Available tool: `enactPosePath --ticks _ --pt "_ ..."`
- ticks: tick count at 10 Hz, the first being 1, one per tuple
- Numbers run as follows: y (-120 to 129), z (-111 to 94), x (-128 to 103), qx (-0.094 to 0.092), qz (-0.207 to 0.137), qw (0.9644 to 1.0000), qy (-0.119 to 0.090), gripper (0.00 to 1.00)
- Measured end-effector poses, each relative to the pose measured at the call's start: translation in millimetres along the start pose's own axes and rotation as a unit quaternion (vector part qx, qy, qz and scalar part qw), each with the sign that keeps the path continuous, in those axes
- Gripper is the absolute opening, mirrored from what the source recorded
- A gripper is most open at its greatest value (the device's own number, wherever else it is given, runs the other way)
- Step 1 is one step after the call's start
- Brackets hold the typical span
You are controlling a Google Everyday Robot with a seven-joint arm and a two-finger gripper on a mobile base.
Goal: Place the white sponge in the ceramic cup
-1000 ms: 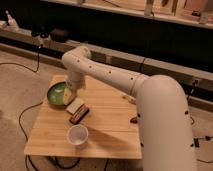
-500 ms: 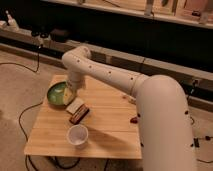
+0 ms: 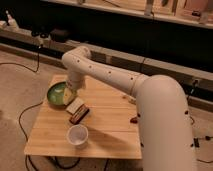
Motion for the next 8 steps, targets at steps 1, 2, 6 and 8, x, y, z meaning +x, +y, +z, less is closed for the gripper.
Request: enactPosePath --ticks 1,2,6,8 --pt "0.0 0.0 0.0 0.000 0.000 1.0000 0.000 0.80" --pt "0.0 0.0 0.0 0.000 0.000 1.0000 0.000 0.80" --pt "9.1 12.1 2.5 -0.028 -0.015 0.9995 -0.005 0.80" --pt "18.5 27.8 7.1 -0.064 -0.034 0.9974 -0.008 0.80"
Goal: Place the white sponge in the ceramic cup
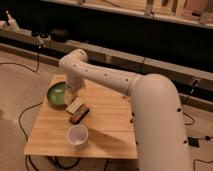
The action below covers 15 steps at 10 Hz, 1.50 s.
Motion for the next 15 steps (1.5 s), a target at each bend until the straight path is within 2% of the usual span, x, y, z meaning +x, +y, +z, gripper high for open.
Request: enactPosePath --ticks 2,5,10,15 --pt "2.7 13.7 -1.8 -0.011 0.013 0.9998 0.006 0.80" --pt "0.2 40.9 -8.4 -0.013 0.034 0.9993 0.007 0.80" --pt "0.1 80.5 -10.0 0.004 0.046 0.9988 0.012 0.80" --pt "1.4 93.5 9.9 0.014 0.032 0.9992 0.018 0.80"
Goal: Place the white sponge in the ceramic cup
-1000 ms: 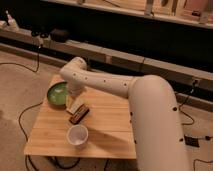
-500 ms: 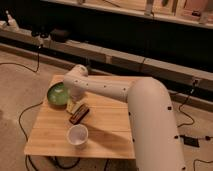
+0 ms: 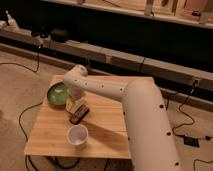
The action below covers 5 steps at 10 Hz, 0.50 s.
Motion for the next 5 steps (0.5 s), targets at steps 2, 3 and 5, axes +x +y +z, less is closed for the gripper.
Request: enactPosePath --ticks 2,3,5 --pt "-3.5 6.2 4.8 0.009 -0.002 1.0000 -0.002 0.80" --pt "-4.1 8.9 5.3 0.012 -0.002 0.9999 -0.005 0.80" --pt "-3.4 14.0 4.7 0.015 -0.004 0.9998 -0.015 0.80"
